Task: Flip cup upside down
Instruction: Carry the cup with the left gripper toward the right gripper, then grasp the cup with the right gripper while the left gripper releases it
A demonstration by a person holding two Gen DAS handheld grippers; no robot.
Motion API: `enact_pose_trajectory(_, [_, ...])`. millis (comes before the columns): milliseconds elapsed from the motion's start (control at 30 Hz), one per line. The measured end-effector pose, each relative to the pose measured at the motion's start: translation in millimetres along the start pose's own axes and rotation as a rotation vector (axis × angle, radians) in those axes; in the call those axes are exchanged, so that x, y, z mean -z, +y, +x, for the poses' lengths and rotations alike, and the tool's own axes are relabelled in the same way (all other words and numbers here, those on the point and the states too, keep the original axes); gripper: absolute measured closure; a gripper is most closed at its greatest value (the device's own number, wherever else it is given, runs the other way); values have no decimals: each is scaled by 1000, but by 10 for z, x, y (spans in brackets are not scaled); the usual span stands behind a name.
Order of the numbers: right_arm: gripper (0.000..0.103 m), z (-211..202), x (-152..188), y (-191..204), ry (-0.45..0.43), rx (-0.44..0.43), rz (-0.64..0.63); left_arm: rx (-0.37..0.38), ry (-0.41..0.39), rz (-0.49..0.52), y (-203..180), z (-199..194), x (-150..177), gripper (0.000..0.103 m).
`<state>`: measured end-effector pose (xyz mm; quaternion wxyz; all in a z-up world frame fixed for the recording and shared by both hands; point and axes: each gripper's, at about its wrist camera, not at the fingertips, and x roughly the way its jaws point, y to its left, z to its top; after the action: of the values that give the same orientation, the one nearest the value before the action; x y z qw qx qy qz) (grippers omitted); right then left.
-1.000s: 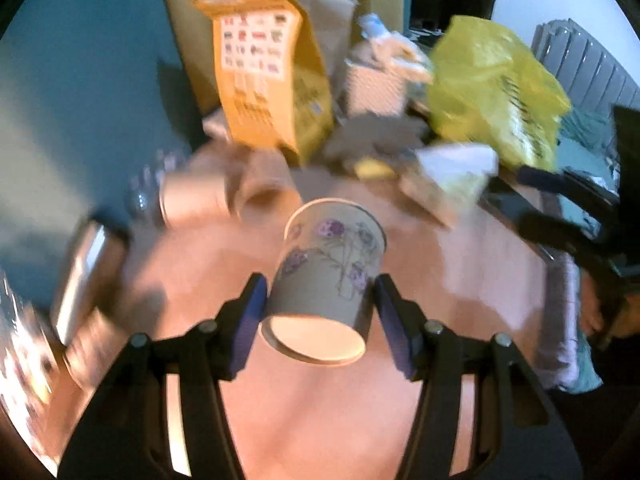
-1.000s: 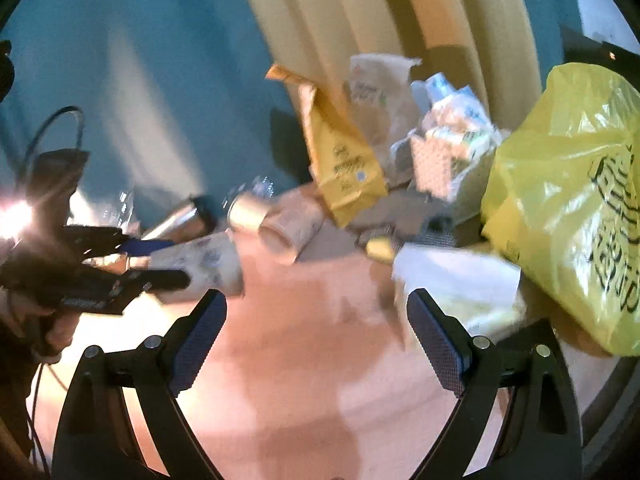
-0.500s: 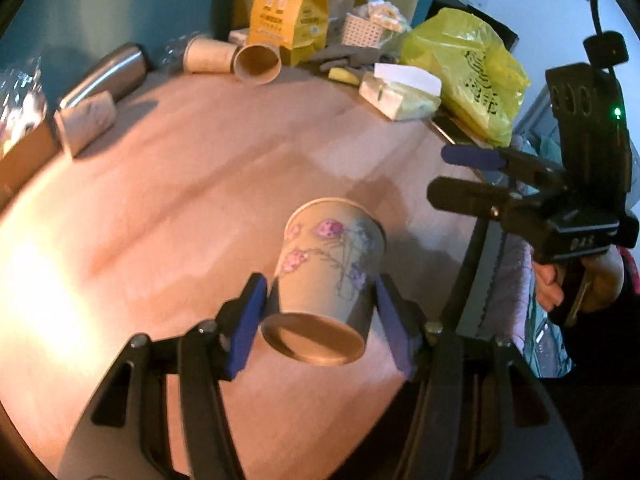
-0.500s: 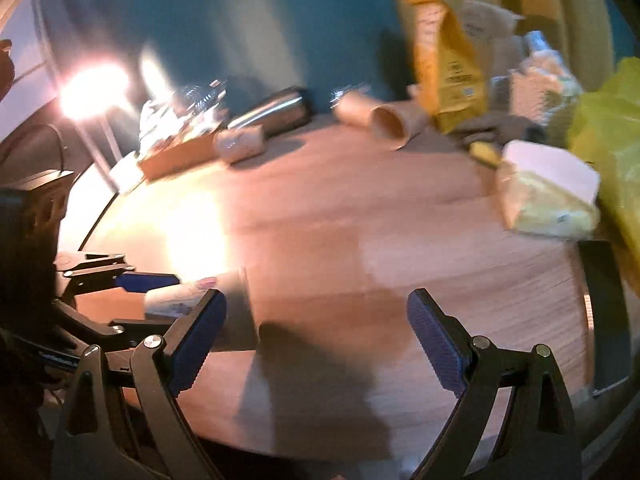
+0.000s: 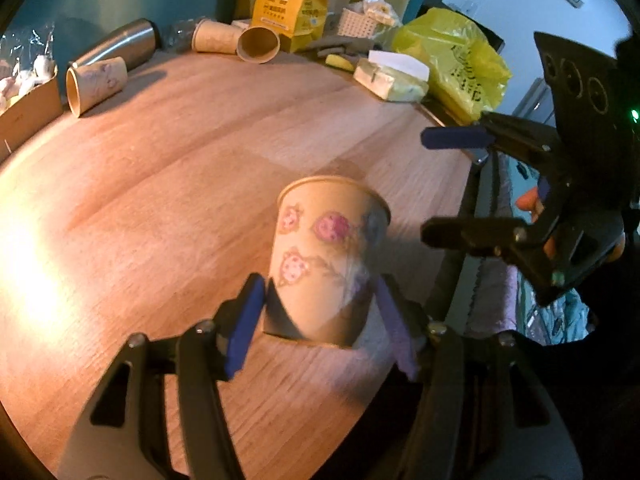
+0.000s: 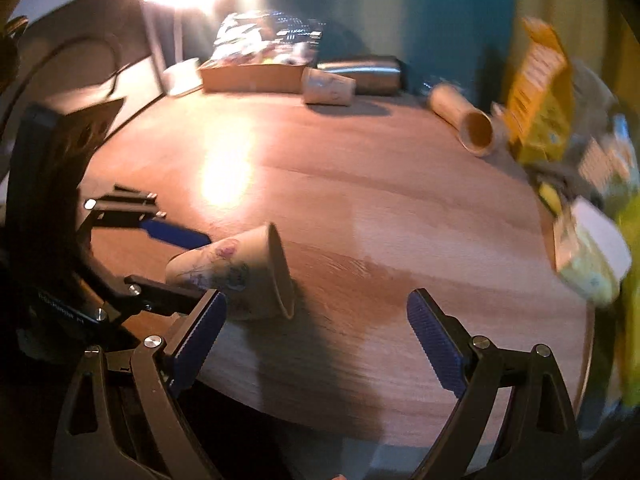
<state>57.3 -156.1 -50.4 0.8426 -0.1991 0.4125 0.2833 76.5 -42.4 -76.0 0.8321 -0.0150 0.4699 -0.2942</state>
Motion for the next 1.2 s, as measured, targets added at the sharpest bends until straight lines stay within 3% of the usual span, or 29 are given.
enact_pose_trajectory(100, [9,19,-42,109,15,-10,-95,15,-33,-11,12,-90,18,22])
enact_pose_trajectory(300, [9,159,-89,390,67,-19,-369,-1,-82,-72,60,-293,181,20])
enact_pose_trajectory(467, [9,286,-56,749,128,-35,-763,-18,-131,-148,59,-519,475,20])
enact_pose_trajectory(633, [11,484,-27,1002,238,-71,-1042,-21,-180,-240,104,-673,737,20])
enact_pose_trajectory(767, [12,605,-75,1156,298,-107,-1150,-34,-205,-295,192,-761,895,20])
enact_pose_trajectory(1033, [37,841,-1,1464,429,-155,-1315,-49,-231,-375,356,-882,1177,20])
enact_pose_trajectory(1200, [40,914,-24,1548,475,-178,-1343,-52,-230,-405,398,-894,1262,20])
